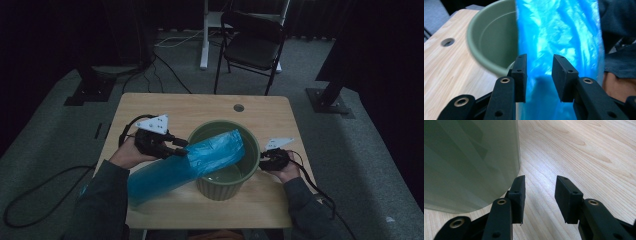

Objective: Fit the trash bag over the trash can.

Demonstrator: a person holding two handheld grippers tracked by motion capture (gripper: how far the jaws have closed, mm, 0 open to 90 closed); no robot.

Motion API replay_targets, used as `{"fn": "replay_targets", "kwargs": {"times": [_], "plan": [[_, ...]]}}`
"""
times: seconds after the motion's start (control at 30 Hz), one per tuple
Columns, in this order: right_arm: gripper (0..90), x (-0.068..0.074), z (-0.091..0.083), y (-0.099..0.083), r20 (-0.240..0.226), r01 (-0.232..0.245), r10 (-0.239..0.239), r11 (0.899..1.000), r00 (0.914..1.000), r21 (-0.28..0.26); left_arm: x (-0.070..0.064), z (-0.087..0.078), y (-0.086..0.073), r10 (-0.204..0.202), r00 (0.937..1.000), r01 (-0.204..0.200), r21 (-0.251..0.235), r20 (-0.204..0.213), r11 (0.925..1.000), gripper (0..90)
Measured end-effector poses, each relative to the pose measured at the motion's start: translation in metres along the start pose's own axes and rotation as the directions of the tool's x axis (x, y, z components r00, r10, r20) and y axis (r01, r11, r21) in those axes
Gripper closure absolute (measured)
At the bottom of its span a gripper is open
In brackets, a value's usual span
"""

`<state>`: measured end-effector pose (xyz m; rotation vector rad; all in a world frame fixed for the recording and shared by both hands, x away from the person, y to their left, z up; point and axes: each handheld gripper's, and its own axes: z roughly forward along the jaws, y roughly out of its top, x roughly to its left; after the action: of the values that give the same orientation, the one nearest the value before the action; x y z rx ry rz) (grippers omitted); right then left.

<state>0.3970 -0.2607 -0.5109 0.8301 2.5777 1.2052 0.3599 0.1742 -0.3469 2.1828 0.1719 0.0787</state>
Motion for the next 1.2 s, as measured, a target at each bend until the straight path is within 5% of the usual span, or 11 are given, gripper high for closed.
{"fn": "replay_targets", "kwargs": {"times": [0.33,0.77,1.2], "plan": [[60.1,0.0,0.001,0.0,-0.002,-0.001,0.001,1.0,1.0,0.006,0.005,-0.012,-0.034,-0.072,0.9974,0.072,-0.005,0.004,0.9974,57.8],[60.1,0.0,0.001,0.0,-0.003,0.0,0.0,1.0,1.0,0.006,0.013,-0.001,-0.054,-0.129,0.9911,0.129,0.021,0.033,0.9915,53.9],[60.1,0.0,0.0,0.0,0.003,0.002,-0.002,1.0,1.0,-0.001,0.013,-0.001,-0.039,-0.107,0.9939,0.107,0.017,0.024,0.9941,89.4]]}}
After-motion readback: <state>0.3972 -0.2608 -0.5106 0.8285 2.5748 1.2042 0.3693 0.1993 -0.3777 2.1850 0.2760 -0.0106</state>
